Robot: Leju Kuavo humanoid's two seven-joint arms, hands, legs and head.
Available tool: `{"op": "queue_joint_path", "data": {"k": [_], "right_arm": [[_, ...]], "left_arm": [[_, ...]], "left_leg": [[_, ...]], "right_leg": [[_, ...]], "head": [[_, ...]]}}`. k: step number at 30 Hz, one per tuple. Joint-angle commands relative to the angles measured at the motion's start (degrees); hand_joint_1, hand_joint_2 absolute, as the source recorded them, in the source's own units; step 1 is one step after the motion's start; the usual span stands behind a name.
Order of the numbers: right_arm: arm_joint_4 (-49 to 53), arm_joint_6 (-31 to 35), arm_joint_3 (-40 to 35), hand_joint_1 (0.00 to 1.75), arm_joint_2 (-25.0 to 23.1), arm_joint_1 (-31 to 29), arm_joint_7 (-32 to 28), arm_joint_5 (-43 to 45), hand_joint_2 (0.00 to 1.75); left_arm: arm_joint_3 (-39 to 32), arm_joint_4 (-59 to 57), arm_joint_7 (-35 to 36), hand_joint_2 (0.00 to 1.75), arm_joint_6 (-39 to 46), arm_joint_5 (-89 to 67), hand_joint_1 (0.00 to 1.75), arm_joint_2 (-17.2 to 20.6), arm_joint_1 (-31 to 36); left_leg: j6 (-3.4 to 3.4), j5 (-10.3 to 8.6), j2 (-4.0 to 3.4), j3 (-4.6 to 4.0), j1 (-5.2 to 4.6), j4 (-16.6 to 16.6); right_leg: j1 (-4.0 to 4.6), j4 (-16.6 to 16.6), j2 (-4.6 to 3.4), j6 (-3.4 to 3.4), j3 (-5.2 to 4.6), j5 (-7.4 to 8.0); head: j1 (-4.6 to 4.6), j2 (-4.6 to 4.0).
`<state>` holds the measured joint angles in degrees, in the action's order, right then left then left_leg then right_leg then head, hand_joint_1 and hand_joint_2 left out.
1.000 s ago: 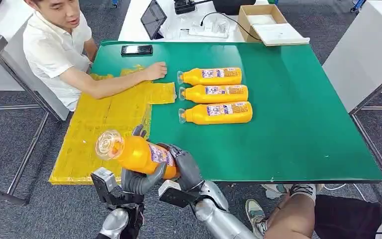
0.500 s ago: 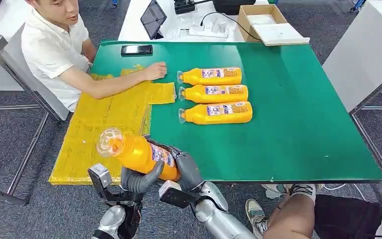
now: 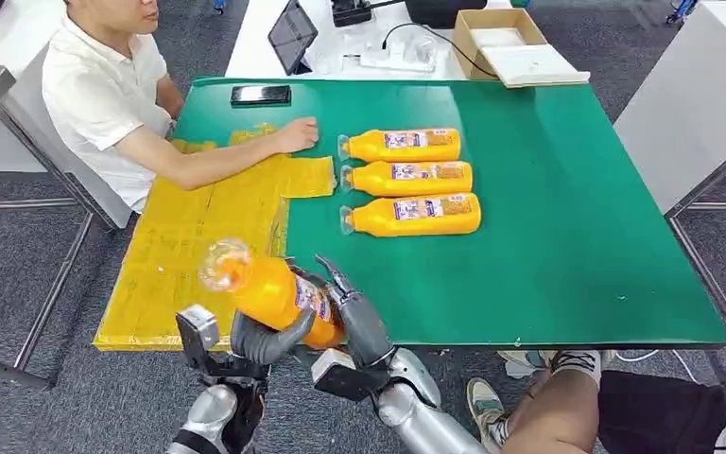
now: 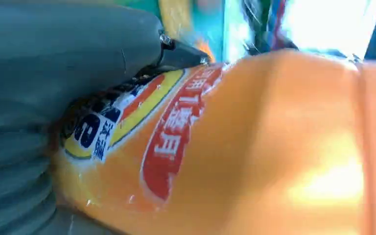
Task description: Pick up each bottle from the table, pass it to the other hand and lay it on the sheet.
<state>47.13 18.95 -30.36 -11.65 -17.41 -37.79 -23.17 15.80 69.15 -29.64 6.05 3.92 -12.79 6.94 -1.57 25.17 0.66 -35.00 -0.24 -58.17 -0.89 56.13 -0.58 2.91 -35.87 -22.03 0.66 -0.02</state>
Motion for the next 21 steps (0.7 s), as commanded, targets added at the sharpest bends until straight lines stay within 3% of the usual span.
{"op": "queue_joint_path", "data": {"k": [1, 6, 13, 18, 21], "right_arm": [[13.63, 6.9, -0.13, 0.0, 4.77, 5.29, -0.74, -4.63, 0.0], [16.36, 8.76, 2.66, 0.0, 5.15, 7.54, -0.19, -4.74, 0.0], [17.18, 8.24, 4.79, 0.0, 4.0, 8.89, -0.37, -4.63, 0.0], [16.88, 7.11, 4.37, 0.0, 2.9, 7.96, -0.48, -4.22, 0.0], [16.64, 7.0, 4.42, 0.0, 2.66, 7.66, -0.52, -4.09, 0.0]], "left_arm": [[-4.15, -3.54, -2.15, 1.75, 14.79, -12.56, 1.75, 2.62, 4.1], [-4.96, -2.65, -1.88, 1.75, 26.66, -24.32, 1.75, 3.52, 5.13], [-4.69, -3.62, 1.97, 1.75, 31.68, -35.16, 1.75, 4.4, 6.8], [-4.99, -19.2, 14.46, 1.75, 33.95, -61.29, 1.75, 5.38, 16.69], [-4.44, -27.32, 16.09, 1.75, 33.48, -63.15, 1.75, 5.54, 21.05]], "left_leg": [[0.14, 0.12, -0.14, 0.34, 0.09, 0.06], [0.09, 0.08, 0.0, 0.22, 0.05, 0.03], [0.09, 0.06, -0.03, 0.15, 0.05, 0.02], [0.12, 0.03, 0.02, 0.2, 0.05, 0.04], [0.12, -0.02, 0.1, 0.24, 0.05, 0.06]], "right_leg": [[0.11, -0.06, 0.0, -0.16, 0.29, -0.08], [0.07, -0.03, 0.08, -0.13, 0.2, -0.11], [0.07, -0.02, 0.08, -0.13, 0.14, -0.08], [0.07, -0.01, 0.13, -0.15, 0.18, -0.07], [0.07, -0.03, 0.2, -0.15, 0.25, -0.06]], "head": [[-0.11, 0.0], [-0.07, 0.0], [-0.07, 0.0], [-0.07, 0.0], [-0.07, 0.0]]}}
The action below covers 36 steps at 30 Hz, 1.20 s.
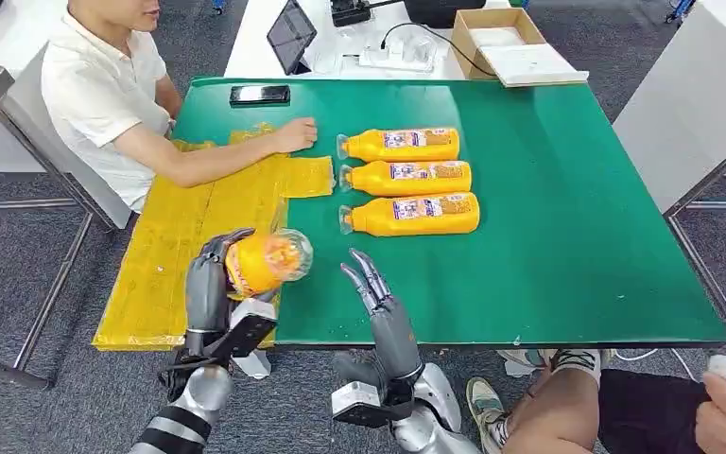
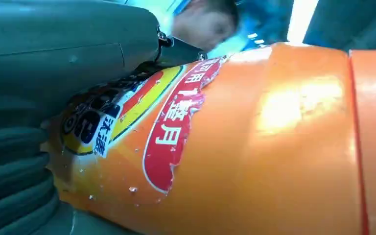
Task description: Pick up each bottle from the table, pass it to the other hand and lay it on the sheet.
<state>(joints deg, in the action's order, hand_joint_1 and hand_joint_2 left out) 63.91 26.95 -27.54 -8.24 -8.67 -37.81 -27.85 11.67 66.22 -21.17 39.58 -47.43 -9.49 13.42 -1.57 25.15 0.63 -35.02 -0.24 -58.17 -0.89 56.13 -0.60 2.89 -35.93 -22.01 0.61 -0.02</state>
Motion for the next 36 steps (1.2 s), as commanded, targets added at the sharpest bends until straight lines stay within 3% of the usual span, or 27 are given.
{"op": "queue_joint_path", "data": {"k": [1, 16, 25, 36], "right_arm": [[-0.1, -1.06, 1.6, 0.0, -0.76, -1.07, -0.51, 0.6, 0.0], [-0.36, -2.19, 2.68, 0.0, -1.16, -0.75, -0.5, 1.55, 0.0], [-1.75, -1.9, 3.25, 0.0, -1.22, -1.29, -0.87, 2.0, 0.0], [-5.77, -2.01, 5.19, 0.0, -1.72, -2.45, -2.17, 3.25, 0.0]], "left_arm": [[0.17, -26.28, 8.81, 1.75, -0.69, -13.06, 1.75, 2.42, 15.53], [0.35, -42.02, 15.65, 1.75, -11.34, -13.37, 1.75, 3.6, 23.64], [0.64, -44.25, 16.38, 1.75, -14.23, -13.79, 1.75, 3.65, 24.19], [5.5, -46.9, 23.21, 1.75, -18.35, -20.95, 1.75, 4.14, 23.9]], "left_leg": [[0.09, 0.0, 0.03, 0.23, 0.03, 0.07], [0.12, 0.01, -0.08, 0.29, 0.04, 0.05], [0.13, 0.01, -0.18, 0.43, 0.04, 0.08], [0.17, 0.03, -0.35, 0.76, 0.04, 0.15]], "right_leg": [[0.04, -0.04, 0.11, -0.1, 0.24, -0.03], [0.04, -0.01, 0.01, -0.11, 0.3, -0.03], [0.05, -0.01, -0.06, -0.11, 0.36, 0.0], [0.05, 0.0, -0.2, -0.15, 0.61, 0.02]], "head": [[-0.02, 0.0], [-0.02, 0.0], [-0.02, 0.0], [-0.04, 0.0]]}}
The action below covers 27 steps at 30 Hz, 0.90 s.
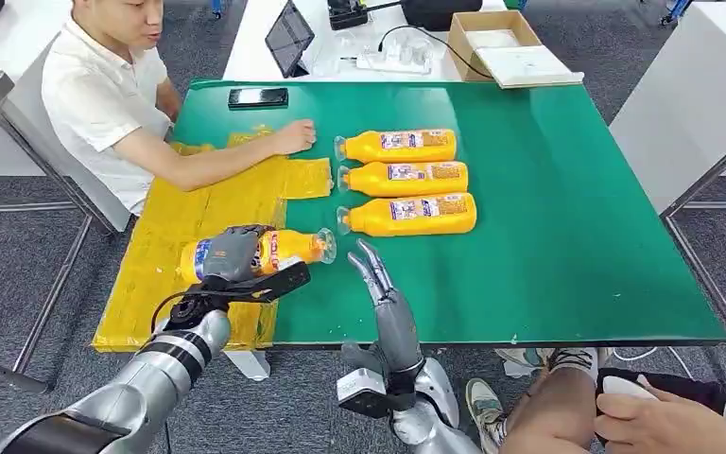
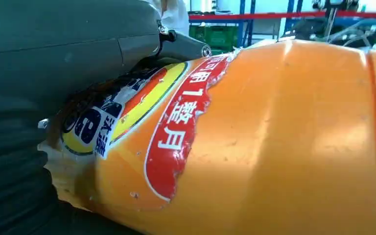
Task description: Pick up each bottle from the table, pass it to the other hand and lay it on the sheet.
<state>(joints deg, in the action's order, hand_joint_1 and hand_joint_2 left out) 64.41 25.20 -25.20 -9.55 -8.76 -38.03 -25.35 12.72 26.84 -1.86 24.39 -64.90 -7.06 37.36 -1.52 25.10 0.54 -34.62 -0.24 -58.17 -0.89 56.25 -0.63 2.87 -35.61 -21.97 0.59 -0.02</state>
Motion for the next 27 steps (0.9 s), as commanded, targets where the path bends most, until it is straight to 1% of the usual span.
{"op": "queue_joint_path", "data": {"k": [1, 5, 6, 7, 9, 10, 11, 13, 17, 18, 19, 20, 21, 22, 25, 26, 27], "right_arm": [[-6.31, -0.37, 3.11, 0.0, -0.47, -2.28, -1.97, 0.77, 0.0], [-6.6, -0.5, 3.26, 0.0, -0.67, -2.11, -1.94, 0.38, 0.0], [-6.6, -0.53, 3.35, 0.0, -0.71, -2.07, -1.91, 0.31, 0.0], [-6.59, -0.49, 3.42, 0.0, -0.73, -1.97, -1.9, 0.22, 0.0], [-6.59, -0.49, 3.42, 0.0, -0.73, -1.97, -1.9, 0.22, 0.0], [-6.6, -0.53, 3.6, 0.0, -0.72, -1.82, -1.86, 0.22, 0.0], [-6.58, -0.49, 3.72, 0.0, -0.71, -1.74, -1.84, 0.21, 0.0], [-6.6, -0.5, 3.96, 0.0, -0.68, -1.63, -1.85, 0.26, 0.0], [-6.6, -0.5, 3.96, 0.0, -0.68, -1.63, -1.85, 0.26, 0.0], [-6.6, -0.5, 3.96, 0.0, -0.68, -1.63, -1.85, 0.26, 0.0], [-6.67, -0.54, 4.14, 0.0, -0.72, -1.66, -1.88, 0.33, 0.0], [-6.72, -0.53, 4.23, 0.0, -0.76, -1.67, -1.91, 0.36, 0.0], [-6.86, -0.57, 4.36, 0.0, -0.8, -1.68, -1.97, 0.37, 0.0], [-7.02, -0.58, 4.49, 0.0, -0.85, -1.68, -1.97, 0.4, 0.0], [-7.26, -0.22, 4.47, 0.0, -0.73, -1.58, -1.97, 0.52, 0.0], [-7.23, -0.01, 4.26, 0.0, -0.53, -1.51, -1.97, 0.8, 0.0], [-7.01, 0.11, 3.87, 0.0, -0.21, -1.47, -1.97, 1.3, 0.0]], "left_arm": [[5.12, -7.23, 4.68, 1.75, -2.88, -4.52, 1.75, 1.6, -0.23], [8.35, -6.6, 8.09, 1.75, -1.08, -9.09, 1.75, 1.6, -0.29], [7.99, -6.47, 7.98, 1.75, -1.12, -8.86, 1.75, 1.46, -0.35], [7.61, -6.21, 7.56, 1.75, -1.35, -8.5, 1.66, 1.22, -0.41], [7.61, -6.21, 7.56, 1.75, -1.35, -8.5, 1.66, 1.22, -0.41], [8.34, -6.14, 8.22, 1.75, -1.6, -9.66, 1.61, 1.36, -0.31], [8.34, -6.22, 8.4, 1.75, -2.0, -9.77, 1.52, 1.29, -0.24], [7.81, -6.35, 7.96, 1.75, -3.37, -9.27, 1.47, 1.15, -0.1], [7.81, -6.35, 7.96, 1.75, -3.37, -9.27, 1.47, 1.15, -0.1], [7.81, -6.35, 7.96, 1.75, -3.37, -9.27, 1.47, 1.15, -0.1], [7.27, -6.39, 7.56, 1.75, -3.8, -8.67, 0.84, 1.07, -0.12], [7.05, -6.44, 7.37, 1.75, -4.05, -8.46, 0.35, 1.04, -0.14], [6.51, -6.63, 6.89, 1.75, -4.97, -7.81, 0.07, 0.93, -0.19], [5.6, -6.72, 5.99, 1.75, -5.87, -6.72, 0.0, 0.85, -0.34], [2.96, -6.33, 2.44, 1.75, -7.31, -3.27, 0.0, 0.71, -0.92], [1.09, -5.9, -1.03, 1.75, -8.76, -0.34, 0.0, 0.36, -1.25], [-0.5, -5.46, -4.74, 0.0, -10.67, 2.58, 0.0, 0.13, -1.48]], "left_leg": [[0.07, 0.05, -0.15, 0.29, 0.01, 0.11], [0.11, 0.08, -0.22, 0.4, 0.04, 0.13], [0.1, 0.07, -0.23, 0.38, 0.03, 0.12], [0.09, 0.05, -0.15, 0.34, 0.02, 0.12], [0.06, 0.03, -0.11, 0.27, 0.0, 0.09], [0.12, 0.07, -0.17, 0.39, 0.05, 0.14], [0.08, 0.07, -0.15, 0.31, 0.04, 0.08], [0.1, 0.08, -0.13, 0.35, 0.04, 0.1], [0.05, 0.04, -0.11, 0.23, 0.01, 0.07], [0.09, 0.07, -0.17, 0.34, 0.03, 0.1], [0.07, 0.05, -0.14, 0.28, 0.01, 0.1], [0.11, 0.07, -0.15, 0.34, 0.04, 0.1], [0.1, 0.06, -0.16, 0.35, 0.04, 0.11], [0.08, 0.04, -0.12, 0.28, 0.01, 0.1], [0.08, 0.05, -0.14, 0.31, 0.0, 0.1], [0.08, 0.05, -0.14, 0.32, 0.02, 0.11], [0.1, 0.07, -0.17, 0.37, 0.03, 0.12]], "right_leg": [[0.03, -0.09, -0.08, -0.09, 0.24, -0.02], [0.06, -0.12, -0.14, -0.12, 0.34, -0.02], [0.04, -0.11, -0.14, -0.12, 0.31, -0.02], [0.04, -0.1, -0.07, -0.11, 0.29, -0.03], [0.01, -0.06, -0.05, -0.07, 0.22, -0.02], [0.07, -0.13, -0.07, -0.13, 0.33, -0.04], [0.06, -0.08, -0.08, -0.1, 0.27, -0.04], [0.06, -0.08, -0.05, -0.11, 0.31, -0.06], [0.01, -0.05, -0.05, -0.06, 0.21, -0.02], [0.04, -0.08, -0.08, -0.11, 0.31, -0.04], [0.02, -0.07, -0.07, -0.08, 0.25, -0.03], [0.05, -0.09, -0.05, -0.12, 0.32, -0.05], [0.05, -0.11, -0.06, -0.12, 0.32, -0.03], [0.02, -0.09, -0.04, -0.09, 0.26, -0.03], [0.02, -0.08, -0.07, -0.09, 0.28, -0.03], [0.04, -0.09, -0.06, -0.09, 0.29, -0.03], [0.05, -0.12, -0.08, -0.11, 0.35, -0.04]], "head": [[0.02, 0.0], [-0.02, 0.0], [0.0, 0.0], [0.0, 0.0], [-0.02, 0.0], [0.0, 0.0], [-0.02, 0.0], [0.0, 0.0], [0.0, 0.0], [0.0, 0.0], [0.0, 0.0], [0.0, 0.0], [0.0, 0.0], [0.0, 0.0], [-0.02, 0.0], [0.02, 0.0], [-0.02, 0.0]]}}
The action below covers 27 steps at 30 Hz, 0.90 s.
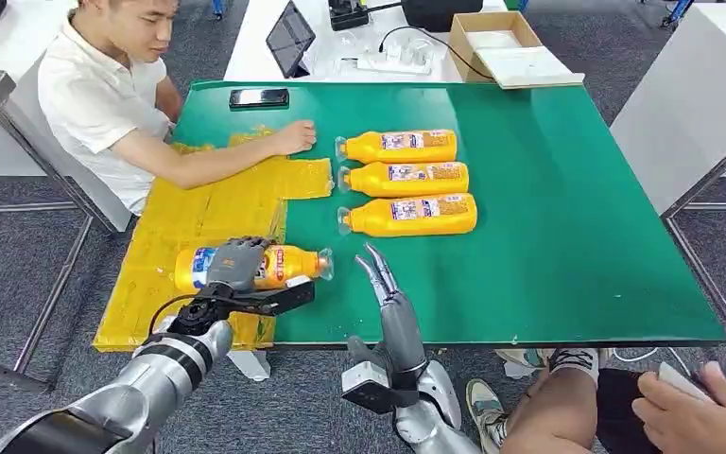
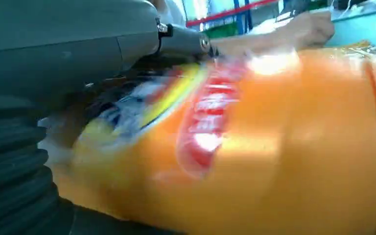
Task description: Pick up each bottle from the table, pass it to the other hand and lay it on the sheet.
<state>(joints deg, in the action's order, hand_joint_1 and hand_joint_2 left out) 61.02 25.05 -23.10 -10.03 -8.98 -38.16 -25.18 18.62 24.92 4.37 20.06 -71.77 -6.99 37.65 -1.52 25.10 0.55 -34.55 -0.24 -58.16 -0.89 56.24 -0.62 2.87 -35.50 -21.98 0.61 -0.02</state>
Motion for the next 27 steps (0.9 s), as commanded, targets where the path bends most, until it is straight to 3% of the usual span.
{"op": "queue_joint_path", "data": {"k": [1, 4, 7, 11, 14, 15, 17, 20, 27], "right_arm": [[-3.63, 0.51, 1.23, 0.0, 0.64, -1.35, -1.84, 1.76, 0.0], [-3.71, 1.03, -0.87, 0.0, 1.7, -1.94, -1.84, 3.74, 0.0], [-3.98, 1.24, -1.45, 0.0, 1.82, -2.27, -1.84, 4.26, 0.0], [-4.18, 2.62, -4.06, 0.0, 2.9, -2.71, -1.84, 6.35, 0.0], [-3.94, 3.22, -4.91, 0.0, 3.28, -2.41, -1.84, 6.79, 0.0], [-3.87, 3.6, -5.15, 0.0, 3.38, -2.18, -1.84, 6.89, 0.0], [-2.81, 4.23, -5.2, 0.0, 3.43, -1.2, -1.84, 6.35, 0.0], [-0.31, 5.19, -5.84, 0.0, 3.58, 0.25, -1.84, 6.1, 0.0], [1.8, 6.69, -6.72, 0.0, 4.13, 1.44, -1.84, 5.51, 0.0]], "left_arm": [[-7.8, -2.98, -13.99, 0.0, -8.49, 12.34, 0.0, -0.19, -2.05], [-9.69, -0.89, -22.66, 0.0, -15.92, 19.61, 0.0, -0.49, -2.82], [-9.98, -0.11, -24.58, 0.0, -17.46, 21.3, 0.0, -0.57, -3.18], [-10.74, 3.6, -30.73, 0.0, -20.91, 28.87, 0.0, -0.49, -4.92], [-11.77, 8.2, -32.72, 0.0, -19.4, 33.17, 0.0, -0.98, -7.07], [-12.41, 11.02, -33.43, 1.75, -17.01, 35.71, 0.0, -1.44, -8.29], [-12.99, 17.29, -33.03, 1.75, -12.74, 41.59, 0.0, -2.62, -10.8], [-14.41, 23.81, -30.77, 1.75, -15.69, 54.09, 0.0, -3.66, -13.42], [-12.2, 35.54, -32.4, 1.75, -7.72, 59.33, 0.0, -3.66, -18.75]], "left_leg": [[0.07, 0.05, -0.15, 0.27, 0.0, 0.13], [0.05, 0.03, 0.01, 0.25, -0.02, 0.1], [0.05, 0.02, 0.31, 0.46, -0.02, 0.1], [0.09, 0.03, 0.19, 0.51, 0.02, 0.13], [0.04, 0.02, 0.39, 0.45, -0.04, 0.09], [0.07, 0.03, 0.34, 0.47, -0.02, 0.11], [0.09, 0.07, 0.3, 0.52, 0.01, 0.13], [0.07, 0.11, 0.37, 0.42, 0.01, 0.05], [0.04, 0.07, 0.35, 0.03, -0.01, 0.01]], "right_leg": [[0.01, -0.1, -0.09, -0.08, 0.22, -0.02], [-0.01, -0.08, 0.0, -0.06, 0.24, -0.04], [-0.02, -0.09, 0.22, 0.0, 0.55, -0.19], [0.0, -0.17, 0.03, -0.03, 0.63, -0.12], [-0.05, -0.1, 0.2, 0.04, 0.59, -0.17], [-0.03, -0.11, 0.18, 0.0, 0.59, -0.17], [0.01, -0.16, 0.17, -0.03, 0.65, -0.2], [0.01, -0.08, 0.26, 0.0, 0.55, -0.25], [-0.02, -0.03, 0.23, 0.04, 0.16, -0.21]], "head": [[0.0, 0.0], [-0.04, 0.0], [-0.02, 0.0], [-0.02, 0.0], [-0.02, 0.0], [-0.02, 0.0], [-0.02, 0.0], [0.0, 0.0], [-0.02, 0.0]]}}
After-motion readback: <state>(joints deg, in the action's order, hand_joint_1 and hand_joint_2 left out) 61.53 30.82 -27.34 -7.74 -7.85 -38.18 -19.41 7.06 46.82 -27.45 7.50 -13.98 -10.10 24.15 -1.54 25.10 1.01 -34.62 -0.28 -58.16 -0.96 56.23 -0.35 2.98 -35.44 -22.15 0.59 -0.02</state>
